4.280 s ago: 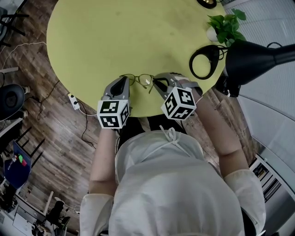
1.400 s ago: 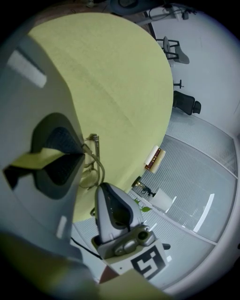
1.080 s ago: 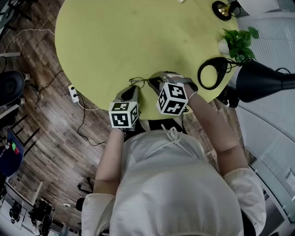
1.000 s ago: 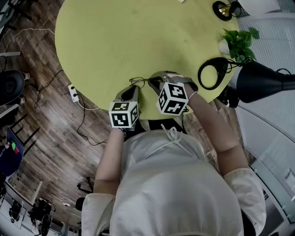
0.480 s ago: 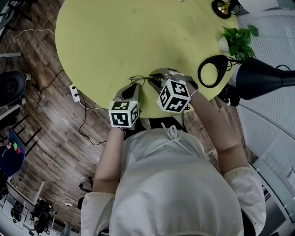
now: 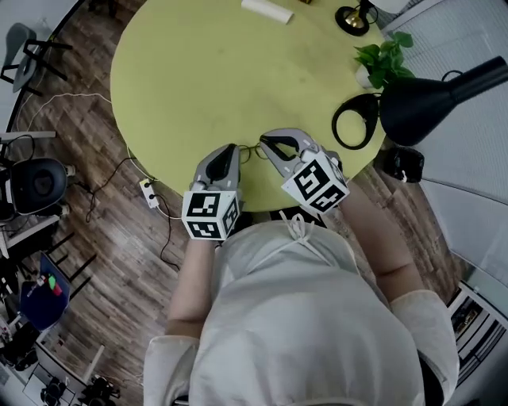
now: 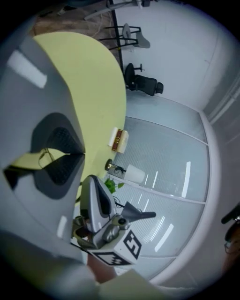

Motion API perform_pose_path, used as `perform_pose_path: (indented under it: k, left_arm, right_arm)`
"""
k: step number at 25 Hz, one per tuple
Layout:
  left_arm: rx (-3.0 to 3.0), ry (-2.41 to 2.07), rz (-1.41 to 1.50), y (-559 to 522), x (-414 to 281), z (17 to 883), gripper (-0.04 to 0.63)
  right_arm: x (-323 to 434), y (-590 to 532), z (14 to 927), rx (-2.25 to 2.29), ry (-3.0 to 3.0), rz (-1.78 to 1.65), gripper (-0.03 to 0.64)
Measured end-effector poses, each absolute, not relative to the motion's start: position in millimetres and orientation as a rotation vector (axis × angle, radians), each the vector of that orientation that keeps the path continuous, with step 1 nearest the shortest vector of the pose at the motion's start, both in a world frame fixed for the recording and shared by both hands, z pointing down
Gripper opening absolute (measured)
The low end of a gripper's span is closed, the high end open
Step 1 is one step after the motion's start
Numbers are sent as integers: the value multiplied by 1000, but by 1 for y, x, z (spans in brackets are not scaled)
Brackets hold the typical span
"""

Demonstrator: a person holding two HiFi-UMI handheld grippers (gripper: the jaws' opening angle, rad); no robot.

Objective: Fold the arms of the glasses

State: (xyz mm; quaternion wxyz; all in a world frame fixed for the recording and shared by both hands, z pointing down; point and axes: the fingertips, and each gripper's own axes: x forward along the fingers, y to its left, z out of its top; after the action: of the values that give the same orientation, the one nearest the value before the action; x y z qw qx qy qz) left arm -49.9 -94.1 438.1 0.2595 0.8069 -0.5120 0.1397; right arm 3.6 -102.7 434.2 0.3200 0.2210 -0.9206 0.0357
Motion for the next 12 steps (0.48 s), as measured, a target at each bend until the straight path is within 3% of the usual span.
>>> perform_pose_path:
  k: [12]
  left_arm:
    - [2624, -1628, 125, -86, -45, 257, 6]
  right_arm:
    - [48, -101, 301, 1252, -2609, 98, -2]
